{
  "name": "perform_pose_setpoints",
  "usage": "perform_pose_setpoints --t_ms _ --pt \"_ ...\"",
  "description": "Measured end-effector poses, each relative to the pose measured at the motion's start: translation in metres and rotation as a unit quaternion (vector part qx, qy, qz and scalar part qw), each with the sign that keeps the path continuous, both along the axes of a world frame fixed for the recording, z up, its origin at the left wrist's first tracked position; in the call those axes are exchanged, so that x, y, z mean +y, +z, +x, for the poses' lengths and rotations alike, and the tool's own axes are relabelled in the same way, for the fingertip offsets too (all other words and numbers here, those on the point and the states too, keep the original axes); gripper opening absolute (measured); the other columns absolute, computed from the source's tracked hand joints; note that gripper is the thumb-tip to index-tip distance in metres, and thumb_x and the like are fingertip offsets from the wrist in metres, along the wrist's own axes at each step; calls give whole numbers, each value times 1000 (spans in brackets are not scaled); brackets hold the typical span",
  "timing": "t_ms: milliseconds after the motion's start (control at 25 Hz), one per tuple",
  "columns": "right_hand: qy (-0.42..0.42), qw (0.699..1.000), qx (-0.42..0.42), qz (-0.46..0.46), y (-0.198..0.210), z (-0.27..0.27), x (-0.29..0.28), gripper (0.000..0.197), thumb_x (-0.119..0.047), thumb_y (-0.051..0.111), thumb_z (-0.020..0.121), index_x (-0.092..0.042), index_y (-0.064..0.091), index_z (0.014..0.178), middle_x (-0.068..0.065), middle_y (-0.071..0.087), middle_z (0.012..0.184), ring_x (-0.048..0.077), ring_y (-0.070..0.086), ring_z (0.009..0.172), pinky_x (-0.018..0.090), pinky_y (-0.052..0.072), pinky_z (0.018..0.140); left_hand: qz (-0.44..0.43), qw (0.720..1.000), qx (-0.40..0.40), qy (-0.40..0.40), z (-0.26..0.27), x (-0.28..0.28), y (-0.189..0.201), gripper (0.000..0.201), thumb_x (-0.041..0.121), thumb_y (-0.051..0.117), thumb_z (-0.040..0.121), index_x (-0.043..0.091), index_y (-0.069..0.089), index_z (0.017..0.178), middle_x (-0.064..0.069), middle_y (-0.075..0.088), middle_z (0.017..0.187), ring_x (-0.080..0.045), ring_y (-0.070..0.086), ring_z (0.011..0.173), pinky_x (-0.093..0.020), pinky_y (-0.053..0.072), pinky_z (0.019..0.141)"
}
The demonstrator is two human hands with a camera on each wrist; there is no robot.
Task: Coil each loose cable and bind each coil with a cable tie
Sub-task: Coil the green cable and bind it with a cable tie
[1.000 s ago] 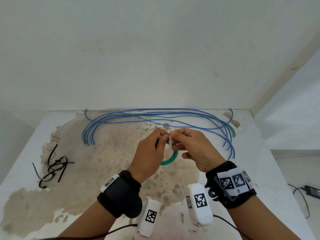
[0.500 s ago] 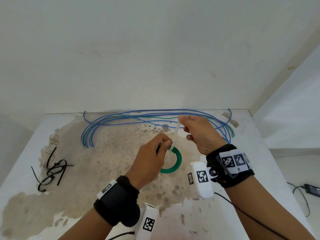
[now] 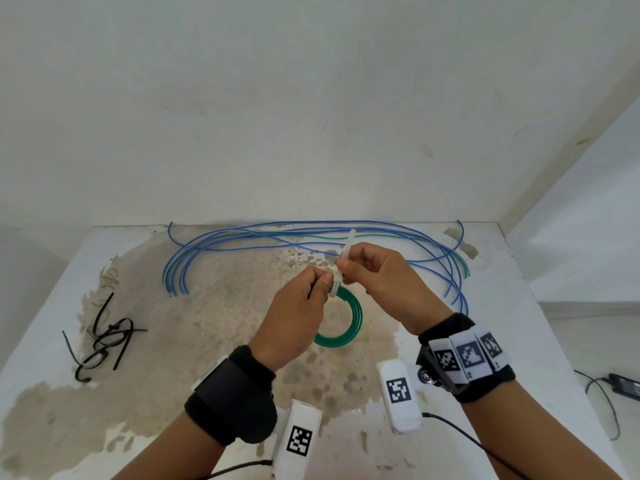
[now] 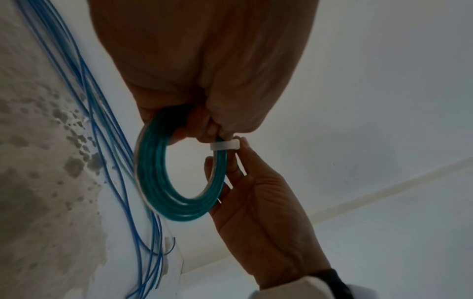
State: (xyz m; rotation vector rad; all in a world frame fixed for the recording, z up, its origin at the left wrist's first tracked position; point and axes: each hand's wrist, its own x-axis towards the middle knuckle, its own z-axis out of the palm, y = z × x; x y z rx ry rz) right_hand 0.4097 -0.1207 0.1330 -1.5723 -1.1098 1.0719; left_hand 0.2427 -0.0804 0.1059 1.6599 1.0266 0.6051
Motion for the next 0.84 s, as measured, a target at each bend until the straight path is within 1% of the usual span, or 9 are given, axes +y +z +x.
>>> perform_pose_setpoints --t_ms 80,120,240,320,520,600,680,760,840 --pt "-9 1000 -13 25 -4 -2 1 10 -29 66 98 -22 71 93 -4 72 81 15 69 82 33 56 87 -5 1000 0 0 1 1 0 28 37 45 105 34 58 81 15 46 62 -7 36 53 -36 35 60" --pt "-11 999 -28 29 -5 -3 1 10 -30 65 98 -24 70 93 -6 72 79 15 70 82 35 55 89 -7 1000 -2 3 2 1 1 27 37 46 105 32 58 82 16 46 62 -7 37 53 -36 35 60" --pt "-14 997 -60 38 -2 -5 -1 11 -32 61 100 -25 66 93 -7 72 78 12 70 82 21 50 81 -6 1000 -4 15 2 0 2 25 38 46 104 31 56 82 17 47 62 -11 41 57 -37 38 62" --pt "-17 996 -79 36 -1 -5 -1 13 -33 58 102 -26 63 92 -6 72 78 11 71 82 18 46 76 -4 1000 -3 14 2 -1 3 28 38 47 104 35 53 77 17 47 62 -12 42 59 -38 39 62" --pt "-30 994 -103 36 -1 -5 1 15 -32 49 106 -28 56 93 -2 74 79 12 71 77 25 50 78 -5 1000 -14 10 3 -2 4 24 38 48 104 30 56 83 14 46 64 -13 40 59 -39 38 62" --pt "-30 995 -95 28 -5 -6 2 15 -31 48 106 -26 55 94 1 74 78 19 71 77 36 56 83 -8 1000 -10 6 4 -3 3 24 39 48 104 30 57 83 14 47 64 -12 41 59 -39 39 63" --pt "-30 997 -74 16 -7 -6 3 16 -32 49 105 -27 55 92 3 73 79 25 70 80 46 55 89 -17 1000 -10 -1 4 -4 2 23 39 47 104 29 59 87 16 47 63 -8 40 55 -38 37 62" --pt "-29 998 -57 9 -6 -3 4 14 -35 56 102 -27 60 92 3 72 83 24 70 82 46 54 90 -20 1000 -2 -7 2 -3 2 21 38 46 105 32 63 94 18 49 62 -3 40 53 -33 38 63" --pt "-18 999 -42 13 -2 1 3 13 -31 64 99 -18 64 96 1 73 80 20 72 80 38 54 81 -16 1000 7 -16 1 -3 2 24 35 44 106 36 67 100 20 50 62 -2 43 54 -30 40 65"
